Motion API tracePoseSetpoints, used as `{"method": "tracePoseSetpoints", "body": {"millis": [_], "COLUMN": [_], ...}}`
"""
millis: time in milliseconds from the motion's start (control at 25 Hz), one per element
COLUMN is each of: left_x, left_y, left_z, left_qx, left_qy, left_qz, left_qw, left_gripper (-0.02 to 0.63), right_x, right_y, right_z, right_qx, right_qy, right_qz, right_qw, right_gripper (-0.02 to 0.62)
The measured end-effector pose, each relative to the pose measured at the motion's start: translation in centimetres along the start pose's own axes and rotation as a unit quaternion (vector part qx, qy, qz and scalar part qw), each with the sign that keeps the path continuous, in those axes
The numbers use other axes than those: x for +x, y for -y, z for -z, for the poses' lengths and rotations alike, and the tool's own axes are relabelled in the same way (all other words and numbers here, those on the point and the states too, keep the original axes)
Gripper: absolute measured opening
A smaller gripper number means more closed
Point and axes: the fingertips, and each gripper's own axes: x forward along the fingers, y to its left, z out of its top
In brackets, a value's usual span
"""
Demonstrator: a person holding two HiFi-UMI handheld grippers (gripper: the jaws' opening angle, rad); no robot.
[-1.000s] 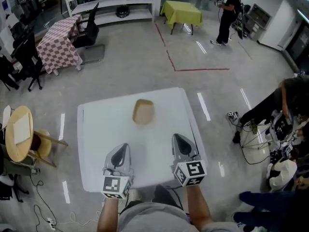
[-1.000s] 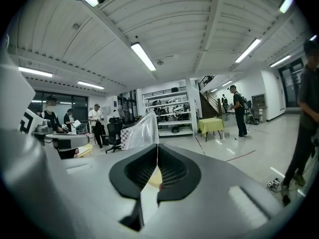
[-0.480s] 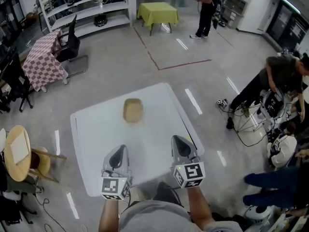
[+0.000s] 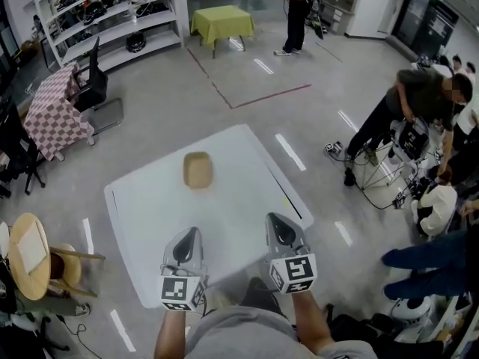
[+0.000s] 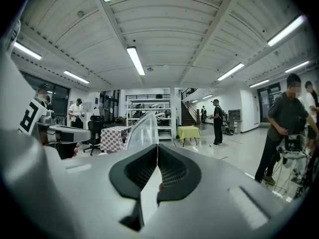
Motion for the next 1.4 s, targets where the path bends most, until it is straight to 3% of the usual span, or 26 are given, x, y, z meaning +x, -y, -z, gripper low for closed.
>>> {"method": "tracePoseSetpoints", "body": {"millis": [560,1400], "left_x": [-4.4,-6.5], "left_y": [1.6,1.4], "left_z": [2.5,1.9], "left_qx": [0.008,0.008], "left_qy": [-0.024,-0.015], "left_qz": [0.03,0.036], "left_qw": [0.9992,0.9992], "left_gripper": [0.011,0.011], "right_x": [-5.9,-7.3], "right_y": [-2.0,-4.0], "right_z": [3.1,3.2], "right_qx": [0.008,0.002], "right_qy": [-0.011,-0.013], "right_qz": [0.037,0.041], "right_qw": [0.999,0.999], "right_gripper": [0.006,0.006]}}
